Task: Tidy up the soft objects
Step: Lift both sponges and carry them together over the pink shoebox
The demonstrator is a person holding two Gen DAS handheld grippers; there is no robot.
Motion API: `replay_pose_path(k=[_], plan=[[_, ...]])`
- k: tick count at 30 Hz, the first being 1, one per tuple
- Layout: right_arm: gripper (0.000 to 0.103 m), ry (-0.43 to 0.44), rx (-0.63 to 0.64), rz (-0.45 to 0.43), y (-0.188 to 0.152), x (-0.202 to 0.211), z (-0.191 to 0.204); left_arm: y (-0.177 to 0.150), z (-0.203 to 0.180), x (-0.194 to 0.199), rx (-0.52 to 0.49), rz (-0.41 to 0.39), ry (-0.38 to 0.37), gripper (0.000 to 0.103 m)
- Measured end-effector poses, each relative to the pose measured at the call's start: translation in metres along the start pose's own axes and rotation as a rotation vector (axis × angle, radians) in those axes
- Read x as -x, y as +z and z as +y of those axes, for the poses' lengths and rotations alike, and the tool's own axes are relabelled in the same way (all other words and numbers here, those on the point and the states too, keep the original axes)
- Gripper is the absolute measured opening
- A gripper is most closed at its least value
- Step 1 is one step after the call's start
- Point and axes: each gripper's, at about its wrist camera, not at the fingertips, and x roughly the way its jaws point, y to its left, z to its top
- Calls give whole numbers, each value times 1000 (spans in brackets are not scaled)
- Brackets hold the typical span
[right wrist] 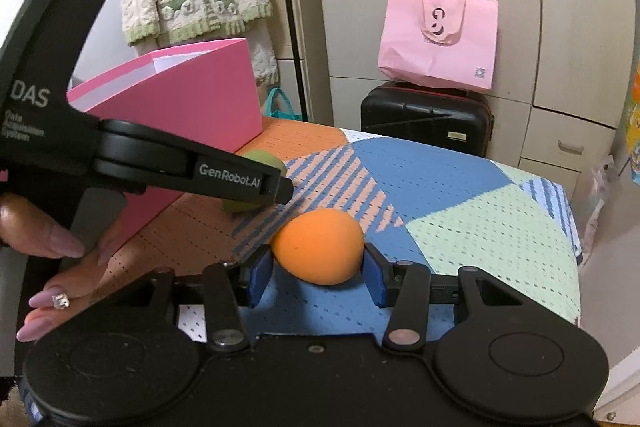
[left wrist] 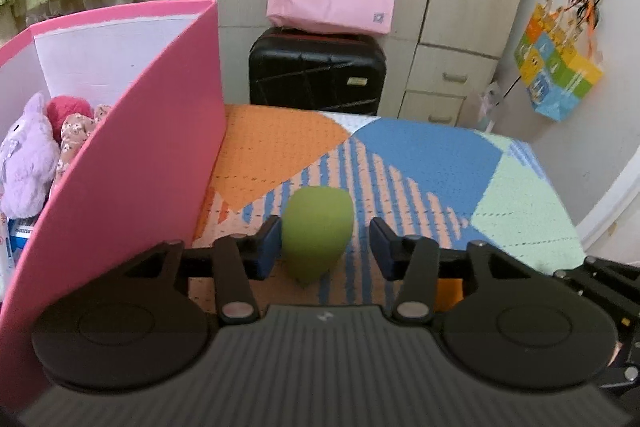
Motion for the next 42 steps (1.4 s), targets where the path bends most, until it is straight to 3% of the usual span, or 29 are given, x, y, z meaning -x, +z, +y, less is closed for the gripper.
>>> replay_pose_path(k=[3, 20, 34, 42], plan=[[53, -7, -20, -2, -4, 4, -3, -1, 0, 5, -10, -11, -21, 34], [53, -70, -84, -17, -39, 55, 13, -25, -7, 53, -45, 12, -189, 33], [53, -137, -93, -45, -68, 95, 43, -69, 10, 112, -94, -13, -289, 33], [53, -103, -77, -60, -77, 114, 73, -105, 33, 138, -95, 42, -375, 33]])
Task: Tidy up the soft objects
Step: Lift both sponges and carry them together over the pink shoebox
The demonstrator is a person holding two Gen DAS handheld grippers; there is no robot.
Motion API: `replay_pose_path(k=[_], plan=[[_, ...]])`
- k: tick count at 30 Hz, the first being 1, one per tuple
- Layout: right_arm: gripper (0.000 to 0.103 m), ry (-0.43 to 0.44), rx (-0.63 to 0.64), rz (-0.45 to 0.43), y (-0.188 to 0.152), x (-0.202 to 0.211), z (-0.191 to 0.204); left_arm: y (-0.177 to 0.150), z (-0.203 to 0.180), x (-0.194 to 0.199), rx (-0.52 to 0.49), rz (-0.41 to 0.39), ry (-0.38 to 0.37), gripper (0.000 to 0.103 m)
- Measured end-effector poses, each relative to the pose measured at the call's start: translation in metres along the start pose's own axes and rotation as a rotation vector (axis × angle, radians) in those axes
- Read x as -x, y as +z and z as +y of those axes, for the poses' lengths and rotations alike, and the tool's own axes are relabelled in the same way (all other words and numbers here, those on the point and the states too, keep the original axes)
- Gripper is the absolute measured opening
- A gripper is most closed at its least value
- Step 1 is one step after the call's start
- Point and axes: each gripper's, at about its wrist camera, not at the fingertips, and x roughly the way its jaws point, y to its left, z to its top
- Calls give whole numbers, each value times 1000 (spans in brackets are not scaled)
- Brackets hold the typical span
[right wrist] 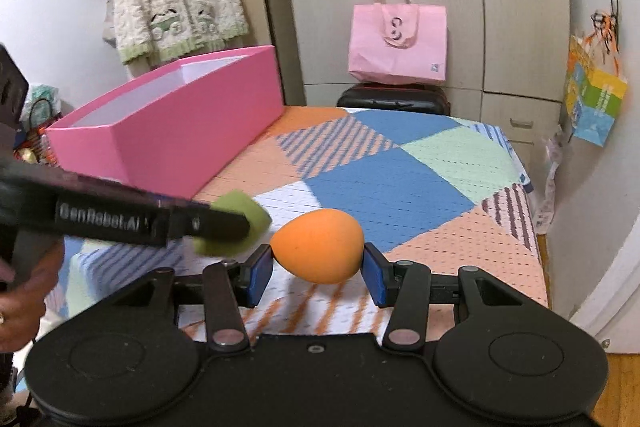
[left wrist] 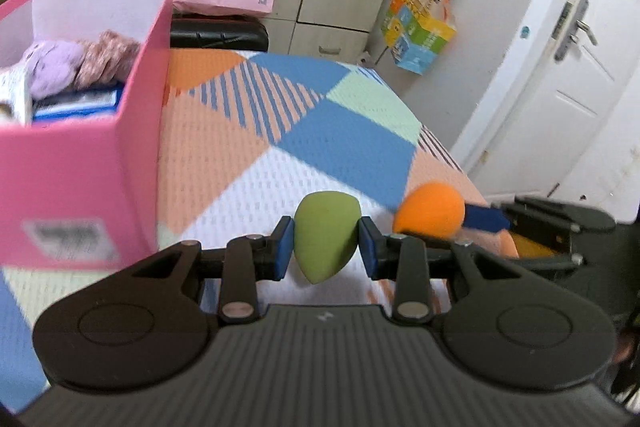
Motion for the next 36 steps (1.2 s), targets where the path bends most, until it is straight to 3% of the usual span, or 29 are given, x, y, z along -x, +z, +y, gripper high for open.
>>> replay_pose_path(k=[4, 10, 14, 20, 26, 36], plan=[[53, 43, 26, -6, 0, 14, 18, -13, 14, 25, 38, 5, -30, 33], [54, 135, 47, -44, 10, 31, 41, -22, 27, 74, 33, -74, -3, 33], [54, 213, 45, -77, 22, 37, 56, -19, 35, 104, 26, -132, 5, 33], [54, 259, 119, -110, 56, 28, 83, 2, 51, 132, 0, -188, 10, 33], [55, 281, 196, -129, 93, 10, 108, 26, 66, 146, -39, -285, 76, 33], [55, 292, 199, -104, 130, -60, 124, 61, 118, 119, 32, -311, 138, 34]])
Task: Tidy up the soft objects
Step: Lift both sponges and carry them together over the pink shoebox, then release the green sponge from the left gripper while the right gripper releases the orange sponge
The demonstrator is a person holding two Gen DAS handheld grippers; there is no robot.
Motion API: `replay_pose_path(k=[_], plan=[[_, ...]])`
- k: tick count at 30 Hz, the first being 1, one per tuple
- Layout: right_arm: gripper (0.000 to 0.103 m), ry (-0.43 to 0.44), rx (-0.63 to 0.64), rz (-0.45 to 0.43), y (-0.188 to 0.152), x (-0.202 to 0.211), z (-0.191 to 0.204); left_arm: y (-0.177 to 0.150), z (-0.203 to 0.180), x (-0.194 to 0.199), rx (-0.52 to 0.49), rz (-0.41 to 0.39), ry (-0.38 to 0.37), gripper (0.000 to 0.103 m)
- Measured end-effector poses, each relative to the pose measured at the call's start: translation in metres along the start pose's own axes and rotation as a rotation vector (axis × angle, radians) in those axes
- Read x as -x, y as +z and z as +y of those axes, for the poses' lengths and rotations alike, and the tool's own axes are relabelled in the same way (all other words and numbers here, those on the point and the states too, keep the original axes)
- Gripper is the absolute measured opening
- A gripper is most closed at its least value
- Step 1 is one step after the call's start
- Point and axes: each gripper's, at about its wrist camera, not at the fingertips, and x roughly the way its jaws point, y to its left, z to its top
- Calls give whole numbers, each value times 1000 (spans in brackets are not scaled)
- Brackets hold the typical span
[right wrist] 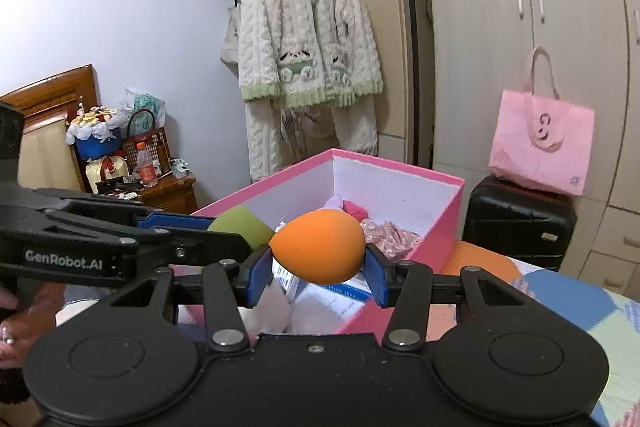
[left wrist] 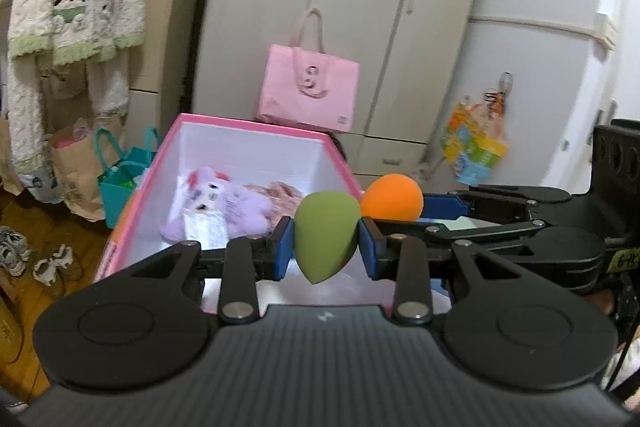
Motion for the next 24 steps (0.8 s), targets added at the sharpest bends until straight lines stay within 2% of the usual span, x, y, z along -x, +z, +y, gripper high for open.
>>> replay_pose_path(k=[5, 9, 16, 19, 24], plan=[[55, -39, 34, 59, 8, -38, -8, 9, 23, -31, 20, 23, 27, 34], [55, -99, 108, 116, 7, -62, -6, 12, 37, -56, 31, 89, 48, 34], [55, -74, 199, 195, 12, -83, 1, 18, 47, -74, 44, 174, 17, 34], [56, -84, 221, 210, 14, -90, 4, 19, 44, -75, 14, 169, 31, 34], [56, -89, 229, 225, 16, -95, 2, 18, 48, -83, 40, 188, 31, 36]])
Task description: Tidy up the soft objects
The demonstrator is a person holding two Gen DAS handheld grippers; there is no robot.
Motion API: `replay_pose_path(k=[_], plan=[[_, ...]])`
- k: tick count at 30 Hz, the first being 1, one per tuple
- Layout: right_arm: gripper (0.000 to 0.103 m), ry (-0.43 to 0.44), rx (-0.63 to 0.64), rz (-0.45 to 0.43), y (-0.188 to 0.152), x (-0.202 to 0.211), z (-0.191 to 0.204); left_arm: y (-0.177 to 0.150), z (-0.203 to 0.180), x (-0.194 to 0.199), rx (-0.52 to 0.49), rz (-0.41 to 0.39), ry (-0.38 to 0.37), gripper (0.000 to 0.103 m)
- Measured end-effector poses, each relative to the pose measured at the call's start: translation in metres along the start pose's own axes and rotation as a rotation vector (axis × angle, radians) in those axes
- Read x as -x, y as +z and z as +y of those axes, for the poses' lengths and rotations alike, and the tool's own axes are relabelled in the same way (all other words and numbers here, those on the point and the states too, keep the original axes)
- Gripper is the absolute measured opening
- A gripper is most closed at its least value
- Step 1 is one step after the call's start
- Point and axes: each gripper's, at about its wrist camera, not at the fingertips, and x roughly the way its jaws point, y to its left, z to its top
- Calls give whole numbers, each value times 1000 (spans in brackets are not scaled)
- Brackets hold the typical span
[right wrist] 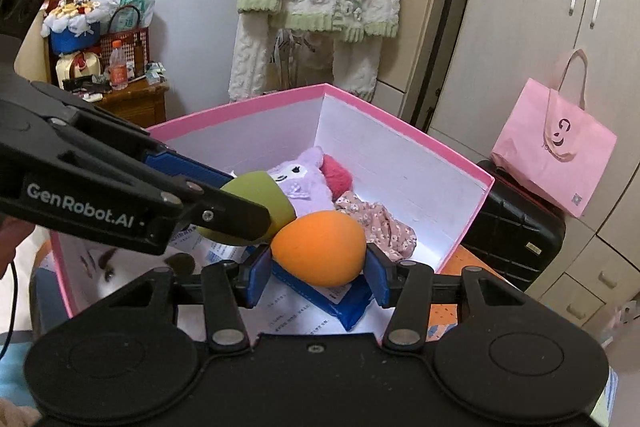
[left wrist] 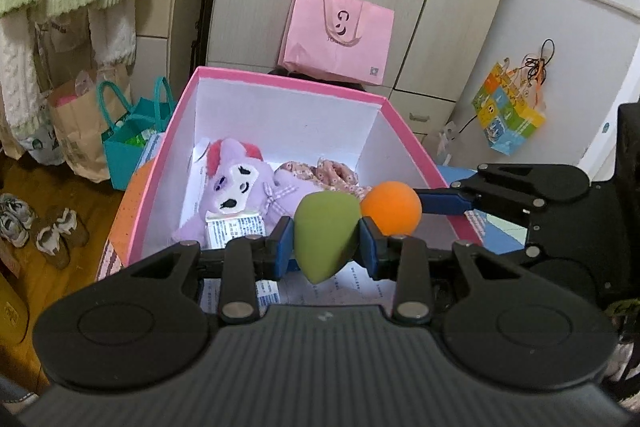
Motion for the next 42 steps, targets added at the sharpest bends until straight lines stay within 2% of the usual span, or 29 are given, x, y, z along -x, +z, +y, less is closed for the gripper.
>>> replay_pose_path(k=[4, 8, 12, 15, 22, 24, 26, 27, 30, 33, 36, 38, 40, 42], plan=[[57, 9, -7, -5, -2, -3, -2, -2, 0, -4, 22, 12, 28, 38], [59, 61, -32, -54, -6, 6, -8, -2, -3, 9, 21, -26, 22, 51], [60, 66, -113, -113, -11, 24, -19, -5, -3, 23, 47, -48, 5, 54], [60, 82, -164, -160, -17, 44, -23, -8, -8, 33, 25, -63, 22, 56], [65, 20, -212, -192, -34, 79, -20, -13, -23, 53, -20, -72, 55, 60], [69, -3, -226, -188, -37, 86, -18, -14, -29, 61, -36, -79, 56, 63], [79, -24, -224, -182, -41, 92, -15, -14, -35, 67, -59, -92, 51, 67], [81, -36, -208, -175, -44, 94, -13, -15, -37, 69, -72, -97, 54, 71], [82, -89, -200, -159, -54, 102, -8, -17, -42, 75, -70, -92, 116, 71], [90, -97, -247, -150, -62, 113, -13, -22, -53, 87, -108, -112, 118, 72], [99, -121, -271, -157, -67, 128, -14, -25, -65, 98, -122, -117, 82, 78], [102, -115, -317, -140, -70, 140, -12, -27, -73, 106, -139, -115, 59, 79], [103, -114, -351, -126, -76, 153, -10, -29, -81, 111, -161, -112, 58, 83], [103, -84, -342, -141, -82, 166, -7, -31, -89, 116, -179, -110, 55, 95]])
